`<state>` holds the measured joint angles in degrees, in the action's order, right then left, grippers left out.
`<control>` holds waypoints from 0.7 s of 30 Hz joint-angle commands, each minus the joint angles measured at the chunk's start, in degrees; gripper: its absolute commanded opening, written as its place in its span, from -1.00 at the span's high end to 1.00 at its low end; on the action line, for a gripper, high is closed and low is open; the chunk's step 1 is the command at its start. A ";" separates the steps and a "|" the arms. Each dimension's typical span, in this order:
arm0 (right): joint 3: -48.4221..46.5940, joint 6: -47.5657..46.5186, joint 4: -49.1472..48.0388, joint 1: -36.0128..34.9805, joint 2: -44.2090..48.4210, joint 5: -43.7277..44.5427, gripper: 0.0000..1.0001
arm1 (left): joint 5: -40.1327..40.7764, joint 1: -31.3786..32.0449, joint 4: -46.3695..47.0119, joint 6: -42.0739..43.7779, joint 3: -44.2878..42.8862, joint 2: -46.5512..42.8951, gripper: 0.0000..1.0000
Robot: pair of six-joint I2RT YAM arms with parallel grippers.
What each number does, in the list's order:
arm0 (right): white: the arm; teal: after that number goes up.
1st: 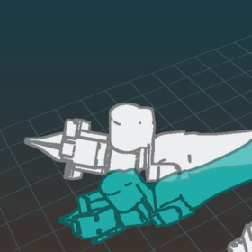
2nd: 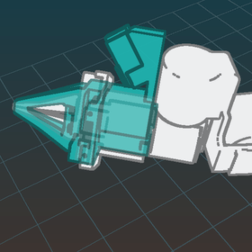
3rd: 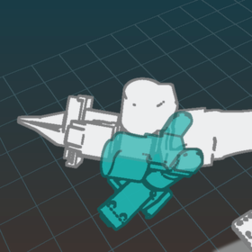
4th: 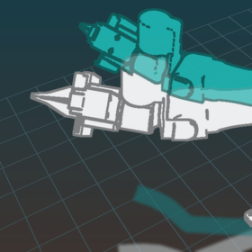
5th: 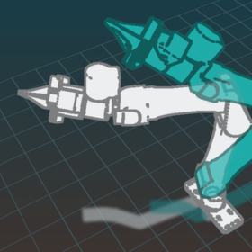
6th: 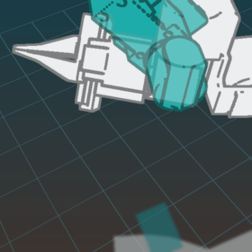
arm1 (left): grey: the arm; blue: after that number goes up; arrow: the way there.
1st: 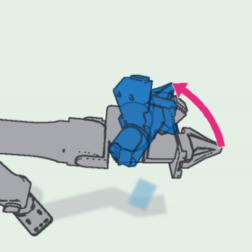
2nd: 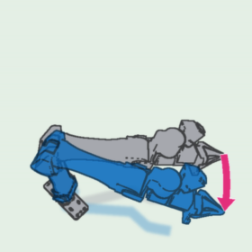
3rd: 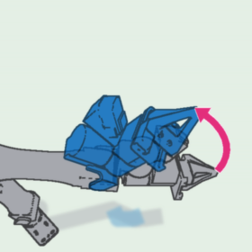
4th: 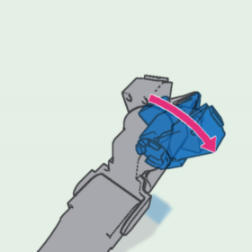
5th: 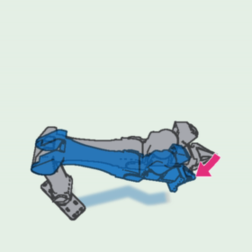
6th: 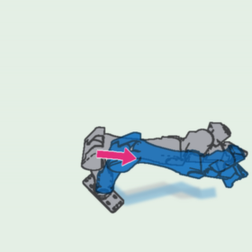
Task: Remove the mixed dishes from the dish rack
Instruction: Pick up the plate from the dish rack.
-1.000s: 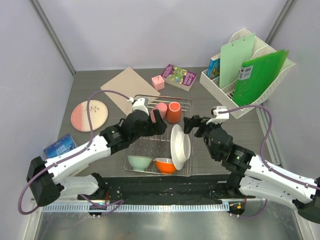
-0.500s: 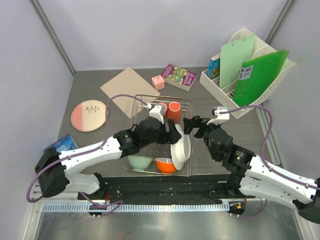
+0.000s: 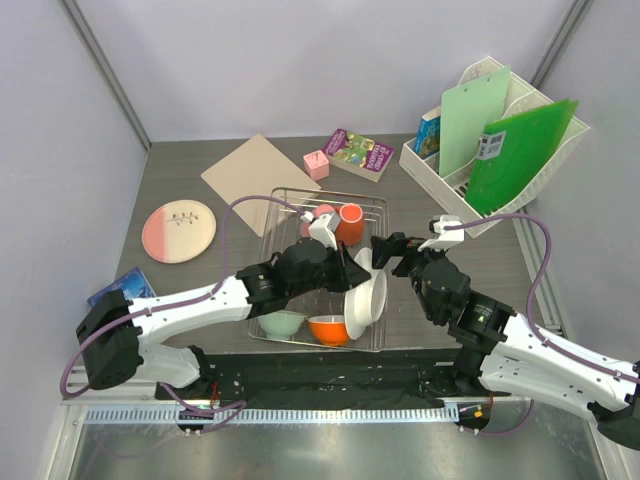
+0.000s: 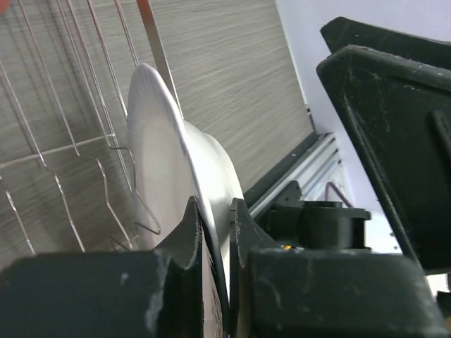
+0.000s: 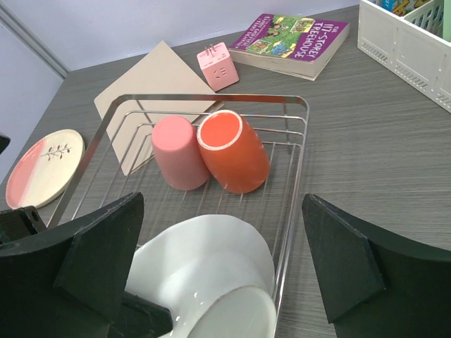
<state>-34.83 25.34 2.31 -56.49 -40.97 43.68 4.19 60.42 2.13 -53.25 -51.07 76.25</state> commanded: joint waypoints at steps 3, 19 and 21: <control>-0.06 -0.38 -1.08 0.06 0.28 2.02 -0.99 | -0.50 0.22 1.38 5.62 1.76 -0.04 1.00; -3.40 -0.47 2.17 0.15 2.30 2.20 -0.99 | 1.53 0.13 4.73 5.44 -2.80 -7.86 1.00; -4.98 -0.56 3.14 0.06 2.12 1.85 -0.99 | 1.88 0.13 2.98 6.23 -4.03 -9.18 1.00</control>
<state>-35.42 24.84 4.54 -56.49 -39.33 44.45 2.48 61.23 2.79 -54.24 -48.88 72.64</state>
